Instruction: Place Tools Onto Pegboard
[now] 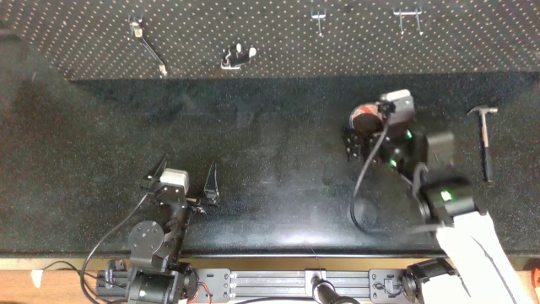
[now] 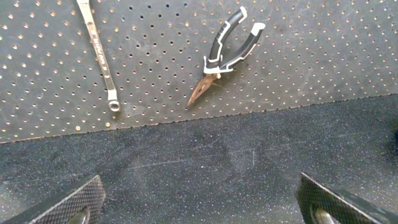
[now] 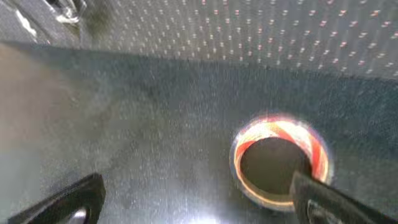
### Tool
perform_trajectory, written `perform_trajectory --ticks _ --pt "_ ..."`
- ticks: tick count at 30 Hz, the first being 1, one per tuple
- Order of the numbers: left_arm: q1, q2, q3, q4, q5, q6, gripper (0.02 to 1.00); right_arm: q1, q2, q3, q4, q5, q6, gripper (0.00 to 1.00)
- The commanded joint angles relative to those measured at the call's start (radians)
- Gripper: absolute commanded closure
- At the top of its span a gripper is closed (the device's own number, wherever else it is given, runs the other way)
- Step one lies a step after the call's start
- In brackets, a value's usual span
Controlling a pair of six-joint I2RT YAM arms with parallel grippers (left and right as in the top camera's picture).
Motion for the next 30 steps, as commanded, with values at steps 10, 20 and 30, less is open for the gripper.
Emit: perform_trajectory --ticks 10,20,30 --pt "-0.004 -0.009 -0.004 0.0 -0.011 0.012 0.023 0.071 0.572 0.257 -0.139 0.158 -0.054 0.025" --pt "-0.004 -0.009 -0.004 0.0 -0.011 0.012 0.023 0.183 0.23 0.257 0.068 0.177 -0.074 0.925" --pt "-0.004 -0.009 -0.004 0.0 -0.011 0.012 0.023 0.409 0.404 0.257 0.641 0.621 -0.283 0.925"
